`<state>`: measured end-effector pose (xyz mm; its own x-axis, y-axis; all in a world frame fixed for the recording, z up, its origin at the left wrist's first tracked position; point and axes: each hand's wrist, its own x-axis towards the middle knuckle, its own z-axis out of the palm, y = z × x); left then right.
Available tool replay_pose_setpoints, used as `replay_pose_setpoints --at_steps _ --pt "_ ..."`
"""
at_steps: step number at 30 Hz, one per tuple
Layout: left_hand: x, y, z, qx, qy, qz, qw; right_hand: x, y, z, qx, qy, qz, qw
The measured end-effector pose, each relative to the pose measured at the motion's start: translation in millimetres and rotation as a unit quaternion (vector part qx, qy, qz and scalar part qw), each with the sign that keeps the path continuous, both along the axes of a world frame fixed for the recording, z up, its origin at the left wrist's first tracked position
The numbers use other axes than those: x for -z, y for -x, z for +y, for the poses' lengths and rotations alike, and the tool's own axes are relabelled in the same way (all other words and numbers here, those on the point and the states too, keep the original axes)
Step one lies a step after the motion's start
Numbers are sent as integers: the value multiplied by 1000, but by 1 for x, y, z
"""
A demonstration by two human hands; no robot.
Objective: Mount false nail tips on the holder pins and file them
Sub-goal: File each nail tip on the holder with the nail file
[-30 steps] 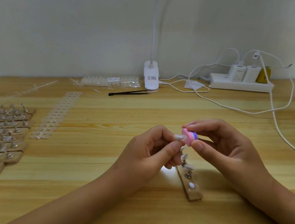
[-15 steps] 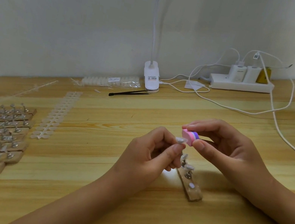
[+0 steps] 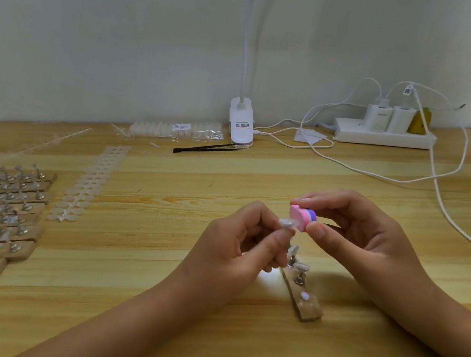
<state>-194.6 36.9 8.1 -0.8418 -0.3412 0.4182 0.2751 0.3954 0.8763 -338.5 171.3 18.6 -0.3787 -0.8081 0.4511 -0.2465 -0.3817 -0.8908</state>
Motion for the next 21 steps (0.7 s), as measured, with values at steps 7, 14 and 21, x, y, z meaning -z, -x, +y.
replay_pose_setpoints --at_steps 7,14,21 --pt "1 1 2 -6 3 -10 1000 1 0 -1 12 -8 -3 1000" --pt "1 2 0 -26 -8 -2 1000 0 0 0 20 -12 -3 1000" --pt "-2 1 0 -34 36 29 998 -1 4 0 76 -30 -17 996"
